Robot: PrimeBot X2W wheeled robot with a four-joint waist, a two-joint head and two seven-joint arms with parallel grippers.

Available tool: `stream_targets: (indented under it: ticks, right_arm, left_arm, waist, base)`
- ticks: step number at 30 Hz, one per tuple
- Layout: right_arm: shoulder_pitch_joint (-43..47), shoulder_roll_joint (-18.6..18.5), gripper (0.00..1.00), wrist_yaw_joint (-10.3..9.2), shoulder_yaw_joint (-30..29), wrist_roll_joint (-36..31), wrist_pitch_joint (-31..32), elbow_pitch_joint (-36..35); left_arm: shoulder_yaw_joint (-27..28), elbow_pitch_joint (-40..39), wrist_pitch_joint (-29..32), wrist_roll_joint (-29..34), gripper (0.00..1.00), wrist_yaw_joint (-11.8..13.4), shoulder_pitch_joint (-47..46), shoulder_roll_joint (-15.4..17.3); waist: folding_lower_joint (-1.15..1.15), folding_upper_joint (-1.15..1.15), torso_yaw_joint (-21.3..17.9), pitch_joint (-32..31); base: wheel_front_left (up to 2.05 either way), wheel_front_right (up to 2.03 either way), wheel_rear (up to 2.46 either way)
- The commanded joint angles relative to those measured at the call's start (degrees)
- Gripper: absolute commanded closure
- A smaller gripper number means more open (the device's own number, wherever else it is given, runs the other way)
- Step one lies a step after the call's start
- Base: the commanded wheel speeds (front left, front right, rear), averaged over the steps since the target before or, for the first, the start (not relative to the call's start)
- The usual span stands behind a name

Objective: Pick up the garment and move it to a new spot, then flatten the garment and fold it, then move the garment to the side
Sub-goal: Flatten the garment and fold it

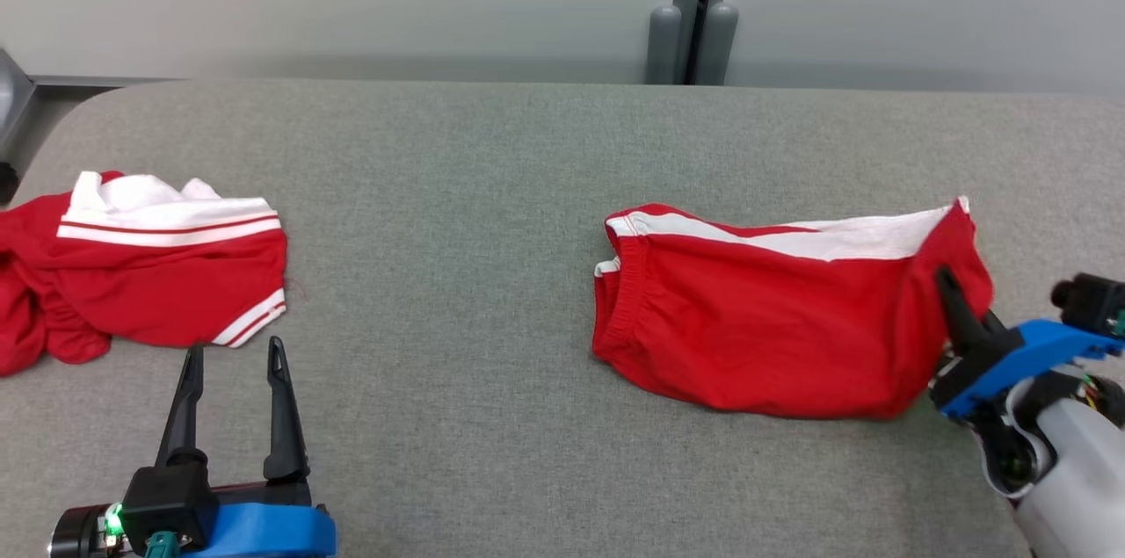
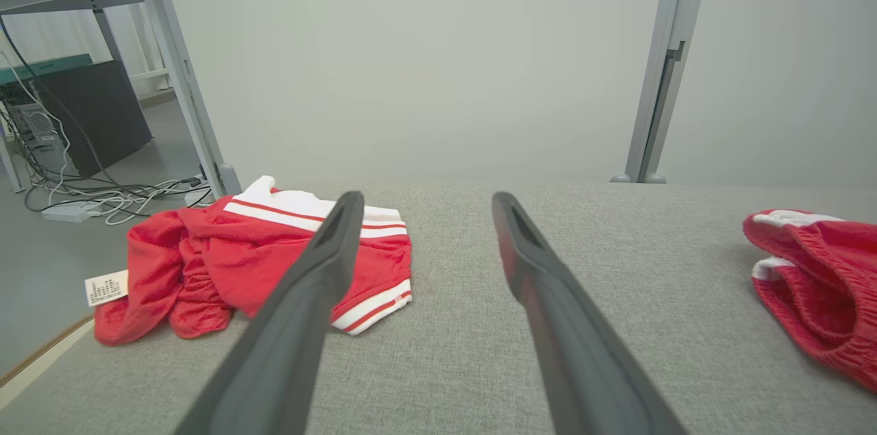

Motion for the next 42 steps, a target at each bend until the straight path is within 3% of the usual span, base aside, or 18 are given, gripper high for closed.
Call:
stream_targets:
  ticks: [1, 7, 12, 23, 24, 25, 29, 39, 40, 41, 42]
  right_arm:
    - [-0.4, 0.5, 1.00, 0.03, -0.1, -0.2, -0.3, -1.5]
    - [-0.3, 3.4, 1.00, 0.03, 2.0, -2.4, -0.3, -10.2]
    - [-0.4, 6.6, 1.00, 0.03, 5.8, -4.2, 0.1, -13.6]
    - [0.8, 15.5, 1.00, 0.03, 12.4, -7.7, 0.4, -8.5]
    - [1.0, 16.1, 0.58, 0.03, 12.6, -8.0, 0.2, -7.7]
    - [1.1, 16.6, 0.00, 0.03, 12.6, -8.1, 0.1, -7.1]
    - [0.6, 16.6, 0.00, 0.03, 12.8, -10.7, -0.3, -7.6]
    - [7.5, 11.3, 0.00, 0.03, -6.3, -19.7, -0.3, -16.4]
    - [8.5, 11.2, 0.56, 0.03, -7.9, -20.9, -0.3, -16.6]
    - [9.2, 11.3, 1.00, 0.03, -9.3, -21.7, -0.3, -16.7]
    - [9.7, 11.5, 1.00, 0.03, -10.3, -22.6, -0.3, -16.7]
  left_arm:
    - [0.1, 0.0, -0.1, 0.1, 0.00, 0.3, 0.6, -0.1]
    - [0.8, 0.1, -0.1, 0.0, 0.00, -0.2, 1.3, -0.1]
    - [0.8, 0.1, -0.1, -0.4, 0.00, -0.4, 1.3, -0.1]
    - [-0.2, 0.4, -0.1, -0.8, 0.00, -0.4, -0.6, -0.1]
    - [-0.3, 0.5, -0.1, -0.9, 0.00, -0.3, -0.7, -0.1]
    - [-0.4, 0.5, -0.1, -0.9, 0.00, -0.3, -0.8, -0.1]
    - [-0.5, 0.1, -0.1, -0.6, 0.00, -0.3, -0.7, -0.1]
    - [-0.2, 0.3, -0.1, -0.2, 0.00, -0.5, 0.3, -0.1]
    - [-0.2, 0.3, -0.1, -0.2, 0.00, -0.5, 0.4, -0.1]
    - [-0.3, 0.3, -0.1, -0.2, 0.00, -0.5, 0.5, -0.1]
    - [-0.4, 0.4, -0.1, -0.3, 0.00, -0.5, 0.5, -0.1]
  waist:
    - [0.00, 0.00, 0.1, -0.4]
    - [0.00, 0.00, 0.5, -1.6]
    - [0.00, 0.00, 1.4, -1.8]
    - [0.00, 0.00, 3.5, -0.5]
    - [0.00, 0.00, 3.6, -0.4]
    - [0.00, 0.00, 3.7, -0.4]
    - [0.00, 0.00, 3.6, -0.3]
    - [0.00, 0.00, 3.4, -1.1]
    - [0.00, 0.00, 3.5, -1.2]
    - [0.00, 0.00, 3.5, -1.2]
    - [0.00, 0.00, 3.6, -1.2]
  base:
    - [0.00, 0.00, 0.00]
    - [0.00, 0.00, 0.00]
    - [0.00, 0.00, 0.00]
    - [0.00, 0.00, 0.00]
    - [0.00, 0.00, 0.00]
    - [0.00, 0.00, 0.00]
    - [0.00, 0.00, 0.00]
    - [0.00, 0.00, 0.00]
    - [0.00, 0.00, 0.00]
    - [0.00, 0.00, 0.00]
    - [0.00, 0.00, 0.00]
